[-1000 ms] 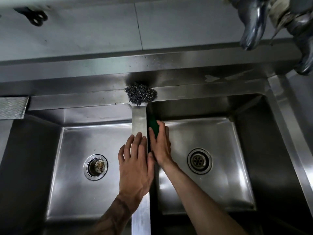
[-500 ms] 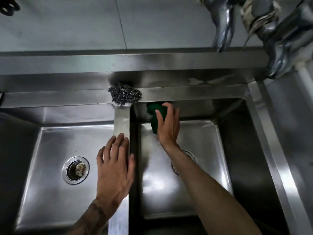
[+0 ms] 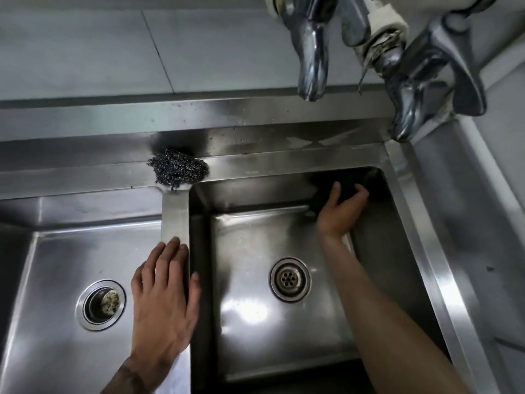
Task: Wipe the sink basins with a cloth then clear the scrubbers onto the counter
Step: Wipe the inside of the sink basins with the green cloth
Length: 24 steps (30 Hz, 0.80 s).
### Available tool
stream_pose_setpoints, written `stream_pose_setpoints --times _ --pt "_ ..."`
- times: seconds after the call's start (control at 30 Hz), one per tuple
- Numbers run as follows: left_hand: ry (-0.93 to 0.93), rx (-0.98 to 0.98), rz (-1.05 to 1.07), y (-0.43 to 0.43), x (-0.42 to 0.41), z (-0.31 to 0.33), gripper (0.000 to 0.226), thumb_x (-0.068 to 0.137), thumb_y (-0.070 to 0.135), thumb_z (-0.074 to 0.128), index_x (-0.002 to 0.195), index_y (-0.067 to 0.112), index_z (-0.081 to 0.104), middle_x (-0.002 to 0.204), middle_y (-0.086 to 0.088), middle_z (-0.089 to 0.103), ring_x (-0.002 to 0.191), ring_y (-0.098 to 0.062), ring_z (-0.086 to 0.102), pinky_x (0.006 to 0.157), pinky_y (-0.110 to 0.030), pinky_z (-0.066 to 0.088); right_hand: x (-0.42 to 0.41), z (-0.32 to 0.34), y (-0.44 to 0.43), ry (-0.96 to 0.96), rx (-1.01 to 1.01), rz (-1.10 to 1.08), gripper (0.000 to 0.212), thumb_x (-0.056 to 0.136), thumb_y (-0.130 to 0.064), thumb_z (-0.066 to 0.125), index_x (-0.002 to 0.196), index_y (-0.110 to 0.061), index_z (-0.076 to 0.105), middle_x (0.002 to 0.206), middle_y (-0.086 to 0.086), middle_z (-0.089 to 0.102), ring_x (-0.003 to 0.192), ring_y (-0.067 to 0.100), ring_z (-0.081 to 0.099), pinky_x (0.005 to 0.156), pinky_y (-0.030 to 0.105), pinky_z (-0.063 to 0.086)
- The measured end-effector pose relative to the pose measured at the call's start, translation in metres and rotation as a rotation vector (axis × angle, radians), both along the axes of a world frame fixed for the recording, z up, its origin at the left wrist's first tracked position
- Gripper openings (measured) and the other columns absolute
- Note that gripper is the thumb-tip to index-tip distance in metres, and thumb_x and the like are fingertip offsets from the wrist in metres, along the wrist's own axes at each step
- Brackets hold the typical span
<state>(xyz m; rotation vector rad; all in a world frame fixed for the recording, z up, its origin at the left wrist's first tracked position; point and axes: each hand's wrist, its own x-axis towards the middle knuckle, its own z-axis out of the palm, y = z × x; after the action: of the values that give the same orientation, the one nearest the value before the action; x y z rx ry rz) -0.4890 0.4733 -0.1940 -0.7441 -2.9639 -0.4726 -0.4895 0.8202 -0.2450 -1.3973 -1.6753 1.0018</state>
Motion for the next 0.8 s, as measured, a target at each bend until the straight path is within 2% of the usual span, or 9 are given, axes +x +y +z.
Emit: stream_pose_setpoints --times 0.03,0.1,0.3,0.37,0.5,0.63,0.73,0.8 --pt "0.002 0.003 -0.002 0.0 0.0 0.0 0.054 0.101 0.035 0.043 0.143 0.003 0.057 0.157 -0.013 0.052 0.148 -0.037 0.044 0.114 -0.058 0.039 -0.01 0.002 -0.015 0.026 -0.063 0.047 0.046 0.101 -0.029 0.06 0.132 0.003 0.048 0.128 0.025 0.058 0.117 0.037 0.059 0.093 0.024 0.04" --pt "0.0 0.001 0.004 0.001 0.0 0.001 0.054 0.101 0.036 0.043 0.143 0.004 0.058 0.157 -0.013 0.052 0.148 -0.037 0.044 0.114 -0.058 0.039 -0.028 0.004 -0.049 0.07 -0.167 0.099 0.048 0.103 -0.036 0.055 0.136 -0.003 0.043 0.132 0.02 0.058 0.118 0.035 0.06 0.097 0.031 0.047" --pt "-0.006 -0.007 0.0 0.0 -0.001 0.001 0.055 0.101 0.036 0.042 0.143 0.005 0.057 0.157 -0.012 0.052 0.148 -0.035 0.043 0.115 -0.057 0.039 -0.029 0.013 -0.106 0.098 -0.236 0.386 0.046 0.102 -0.047 0.053 0.136 -0.018 0.041 0.125 0.008 0.062 0.112 0.025 0.061 0.097 0.048 0.053" --pt "-0.006 -0.008 0.001 0.0 0.0 0.001 0.055 0.101 0.037 0.043 0.143 0.005 0.058 0.157 -0.011 0.052 0.148 -0.035 0.044 0.115 -0.057 0.039 -0.023 0.028 -0.107 0.125 -0.183 0.394 0.042 0.101 -0.047 0.055 0.132 -0.022 0.044 0.125 0.003 0.061 0.113 0.021 0.06 0.096 0.047 0.054" --pt "-0.01 0.009 0.002 0.0 -0.001 0.0 0.055 0.101 0.038 0.042 0.143 0.006 0.058 0.157 -0.01 0.052 0.148 -0.035 0.045 0.114 -0.058 0.04 -0.039 0.07 -0.103 0.159 -0.016 0.391 0.039 0.099 -0.04 0.061 0.129 -0.021 0.046 0.126 0.0 0.057 0.111 0.014 0.058 0.091 0.032 0.053" --pt "-0.006 0.004 0.001 0.001 0.0 0.002 0.056 0.101 0.039 0.042 0.143 0.006 0.058 0.157 -0.01 0.053 0.147 -0.035 0.045 0.113 -0.057 0.04 -0.077 0.074 -0.111 0.048 0.109 0.44 0.047 0.097 -0.042 0.063 0.135 -0.019 0.047 0.132 0.006 0.05 0.115 0.021 0.054 0.088 0.026 0.046" --pt "-0.03 0.005 0.002 0.0 -0.001 0.002 0.056 0.101 0.039 0.042 0.144 0.007 0.058 0.157 -0.01 0.053 0.147 -0.034 0.045 0.113 -0.057 0.041 -0.087 0.065 -0.123 -0.168 0.207 0.388 0.055 0.097 -0.05 0.059 0.139 -0.019 0.044 0.135 0.012 0.048 0.117 0.032 0.049 0.09 0.041 0.049" --pt "-0.031 -0.027 -0.004 -0.001 -0.002 0.002 0.056 0.101 0.039 0.043 0.143 0.007 0.058 0.155 -0.01 0.054 0.147 -0.034 0.046 0.112 -0.056 0.042 -0.092 0.062 -0.127 -0.26 0.293 0.406 0.052 0.097 -0.052 0.056 0.135 -0.018 0.046 0.128 0.015 0.052 0.11 0.036 0.051 0.088 0.048 0.051"
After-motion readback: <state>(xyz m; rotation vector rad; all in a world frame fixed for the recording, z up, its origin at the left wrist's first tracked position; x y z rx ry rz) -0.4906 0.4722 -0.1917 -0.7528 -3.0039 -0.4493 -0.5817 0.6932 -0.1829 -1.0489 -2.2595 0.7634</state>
